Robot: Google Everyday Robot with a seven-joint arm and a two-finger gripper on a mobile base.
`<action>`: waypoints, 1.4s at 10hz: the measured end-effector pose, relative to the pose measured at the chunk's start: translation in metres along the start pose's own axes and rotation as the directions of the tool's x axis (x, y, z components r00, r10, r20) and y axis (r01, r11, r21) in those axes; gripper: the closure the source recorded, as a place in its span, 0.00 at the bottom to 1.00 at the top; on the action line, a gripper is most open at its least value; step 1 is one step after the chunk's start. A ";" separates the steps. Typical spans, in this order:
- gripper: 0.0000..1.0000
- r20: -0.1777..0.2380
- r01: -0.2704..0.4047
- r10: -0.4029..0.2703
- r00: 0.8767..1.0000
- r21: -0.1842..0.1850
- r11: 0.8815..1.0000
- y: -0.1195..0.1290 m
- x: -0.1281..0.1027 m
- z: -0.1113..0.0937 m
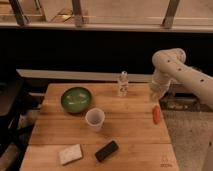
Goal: Move the arm in a circular motion
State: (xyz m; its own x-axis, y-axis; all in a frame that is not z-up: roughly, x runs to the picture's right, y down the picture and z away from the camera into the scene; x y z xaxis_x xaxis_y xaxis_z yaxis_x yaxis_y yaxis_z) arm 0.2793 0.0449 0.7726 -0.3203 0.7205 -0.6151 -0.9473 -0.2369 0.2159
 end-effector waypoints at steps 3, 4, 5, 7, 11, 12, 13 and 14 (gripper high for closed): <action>1.00 0.054 -0.006 0.004 0.999 0.032 0.999 0.019 -0.036 -0.010; 1.00 0.054 0.015 -0.016 0.998 0.028 1.000 0.036 -0.039 -0.009; 1.00 0.046 0.065 -0.066 0.997 0.021 0.998 0.062 -0.035 -0.006; 1.00 0.024 0.155 -0.154 0.988 -0.002 0.988 0.099 -0.017 0.001; 1.00 -0.041 0.327 -0.330 0.943 -0.060 0.943 0.132 0.060 0.014; 1.00 -0.046 0.324 -0.327 0.944 -0.063 0.944 0.123 0.073 0.014; 1.00 -0.053 0.293 -0.296 0.954 -0.058 0.954 0.105 0.081 0.015; 1.00 -0.061 0.247 -0.250 0.966 -0.048 0.968 0.083 0.087 0.018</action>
State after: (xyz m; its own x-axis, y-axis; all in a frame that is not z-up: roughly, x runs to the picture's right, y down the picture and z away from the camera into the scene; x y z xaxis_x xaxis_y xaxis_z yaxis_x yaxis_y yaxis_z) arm 0.1729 0.0992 0.7510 -0.0733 0.7159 -0.6943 -0.9964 -0.0820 0.0206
